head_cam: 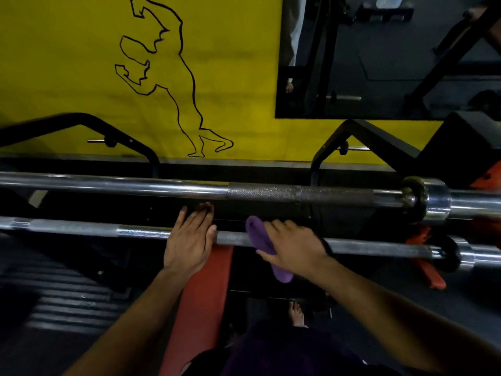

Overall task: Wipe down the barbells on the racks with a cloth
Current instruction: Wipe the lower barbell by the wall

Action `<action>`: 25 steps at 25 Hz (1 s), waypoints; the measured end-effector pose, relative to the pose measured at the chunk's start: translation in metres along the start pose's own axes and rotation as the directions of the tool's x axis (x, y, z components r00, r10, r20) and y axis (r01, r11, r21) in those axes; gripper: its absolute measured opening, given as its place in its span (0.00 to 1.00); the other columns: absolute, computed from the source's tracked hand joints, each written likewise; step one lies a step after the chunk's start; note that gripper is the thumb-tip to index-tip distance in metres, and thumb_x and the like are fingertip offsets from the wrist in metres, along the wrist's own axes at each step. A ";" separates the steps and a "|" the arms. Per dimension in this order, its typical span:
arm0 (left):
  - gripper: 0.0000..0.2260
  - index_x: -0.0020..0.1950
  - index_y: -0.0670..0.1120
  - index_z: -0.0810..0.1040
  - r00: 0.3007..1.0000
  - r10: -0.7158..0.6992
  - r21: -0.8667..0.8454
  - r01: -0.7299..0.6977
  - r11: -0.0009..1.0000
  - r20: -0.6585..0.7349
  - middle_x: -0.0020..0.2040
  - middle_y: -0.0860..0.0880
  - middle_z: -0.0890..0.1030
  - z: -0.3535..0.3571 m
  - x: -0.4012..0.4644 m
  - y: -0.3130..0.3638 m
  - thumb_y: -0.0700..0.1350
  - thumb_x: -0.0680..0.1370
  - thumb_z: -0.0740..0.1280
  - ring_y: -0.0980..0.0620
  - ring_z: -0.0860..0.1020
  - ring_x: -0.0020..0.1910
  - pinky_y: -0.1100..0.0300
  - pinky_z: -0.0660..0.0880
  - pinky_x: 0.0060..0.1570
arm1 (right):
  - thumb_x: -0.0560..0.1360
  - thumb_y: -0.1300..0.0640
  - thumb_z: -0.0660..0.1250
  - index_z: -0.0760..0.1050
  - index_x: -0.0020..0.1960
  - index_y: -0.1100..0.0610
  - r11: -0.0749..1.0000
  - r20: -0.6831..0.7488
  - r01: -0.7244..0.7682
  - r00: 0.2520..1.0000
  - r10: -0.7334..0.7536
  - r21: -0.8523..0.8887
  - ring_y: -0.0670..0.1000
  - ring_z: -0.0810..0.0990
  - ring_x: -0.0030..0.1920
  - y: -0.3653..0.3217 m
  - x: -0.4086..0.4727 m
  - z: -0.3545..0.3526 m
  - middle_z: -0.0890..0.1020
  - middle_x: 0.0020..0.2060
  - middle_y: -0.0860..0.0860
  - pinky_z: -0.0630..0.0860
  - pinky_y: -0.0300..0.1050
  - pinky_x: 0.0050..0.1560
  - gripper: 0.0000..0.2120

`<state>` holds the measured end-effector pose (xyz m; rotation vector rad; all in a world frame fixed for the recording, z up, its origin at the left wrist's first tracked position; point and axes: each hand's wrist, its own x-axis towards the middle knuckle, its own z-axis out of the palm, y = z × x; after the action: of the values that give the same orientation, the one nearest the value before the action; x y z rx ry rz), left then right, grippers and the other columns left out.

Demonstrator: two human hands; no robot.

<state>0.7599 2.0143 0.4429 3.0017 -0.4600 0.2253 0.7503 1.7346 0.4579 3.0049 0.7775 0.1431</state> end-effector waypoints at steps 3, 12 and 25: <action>0.26 0.75 0.39 0.71 0.999 0.015 -0.012 -0.015 1.000 -0.030 0.73 0.43 0.74 0.003 0.000 -0.001 0.51 0.85 0.47 0.48 0.69 0.75 0.44 0.57 0.78 | 0.74 0.33 0.62 0.73 0.60 0.53 0.998 0.012 0.012 1.000 -0.013 0.059 0.55 0.80 0.43 -0.017 0.003 -0.002 0.81 0.48 0.51 0.79 0.50 0.37 0.26; 0.28 0.76 0.39 0.70 0.999 0.043 -0.009 -0.043 0.999 0.014 0.72 0.42 0.75 0.001 0.001 -0.004 0.53 0.86 0.44 0.47 0.70 0.74 0.46 0.57 0.78 | 0.65 0.43 0.81 0.71 0.72 0.63 0.092 0.858 -0.894 0.387 -0.337 0.439 0.62 0.79 0.61 0.117 0.019 0.007 0.80 0.61 0.61 0.73 0.53 0.68 0.43; 0.26 0.77 0.41 0.68 0.999 -0.039 0.084 0.036 0.996 0.036 0.73 0.44 0.74 0.000 0.002 0.000 0.52 0.85 0.46 0.48 0.69 0.75 0.44 0.54 0.78 | 0.62 0.43 0.78 0.81 0.49 0.60 0.293 0.772 -0.738 0.462 -0.437 0.608 0.50 0.81 0.38 0.053 0.068 0.012 0.84 0.40 0.52 0.76 0.41 0.40 0.24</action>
<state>0.7623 2.0141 0.4431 3.0976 -0.4074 0.1902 0.8363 1.7216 0.4546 2.9913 0.2614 -2.6941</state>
